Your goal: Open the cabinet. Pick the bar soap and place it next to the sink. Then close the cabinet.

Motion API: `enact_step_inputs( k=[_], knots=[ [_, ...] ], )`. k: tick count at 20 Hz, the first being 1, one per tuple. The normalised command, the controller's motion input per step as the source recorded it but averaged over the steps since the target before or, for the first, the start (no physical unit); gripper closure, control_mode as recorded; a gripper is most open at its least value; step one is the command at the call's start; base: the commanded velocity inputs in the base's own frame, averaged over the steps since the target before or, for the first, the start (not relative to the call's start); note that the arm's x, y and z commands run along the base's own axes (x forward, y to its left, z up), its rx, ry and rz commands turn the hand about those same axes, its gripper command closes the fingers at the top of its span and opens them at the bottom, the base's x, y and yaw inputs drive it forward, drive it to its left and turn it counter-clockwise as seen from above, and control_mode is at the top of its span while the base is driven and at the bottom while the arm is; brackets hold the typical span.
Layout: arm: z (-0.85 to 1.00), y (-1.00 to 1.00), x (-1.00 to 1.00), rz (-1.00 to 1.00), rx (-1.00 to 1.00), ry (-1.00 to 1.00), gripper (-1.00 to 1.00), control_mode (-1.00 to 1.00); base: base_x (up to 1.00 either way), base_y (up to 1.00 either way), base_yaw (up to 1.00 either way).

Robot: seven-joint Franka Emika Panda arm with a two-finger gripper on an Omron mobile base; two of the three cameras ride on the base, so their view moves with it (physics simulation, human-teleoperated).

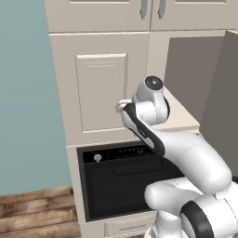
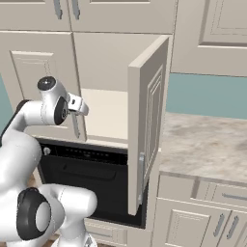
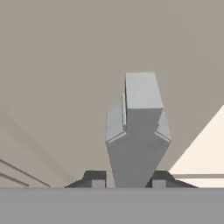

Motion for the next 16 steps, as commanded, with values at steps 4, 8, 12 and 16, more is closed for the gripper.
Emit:
enact_step_inputs(
  k=[4, 8, 12, 16],
  knots=[
    [0.00, 0.48, -0.62, 0.05, 0.00, -0.08, 1.00, -1.00, 0.00, 0.00, 0.00],
    [0.00, 0.72, -0.82, 0.06, 0.00, -0.11, 1.00, -1.00, 0.00, 0.00, 0.00],
    [0.11, 0.96, -1.00, 0.12, 0.00, -0.11, 1.00, -1.00, 0.00, 0.00, 0.00],
    [0.25, 1.00, -1.00, 0.16, 0.00, -0.06, 1.00, -1.00, 0.00, 0.00, 0.00]
  ],
)
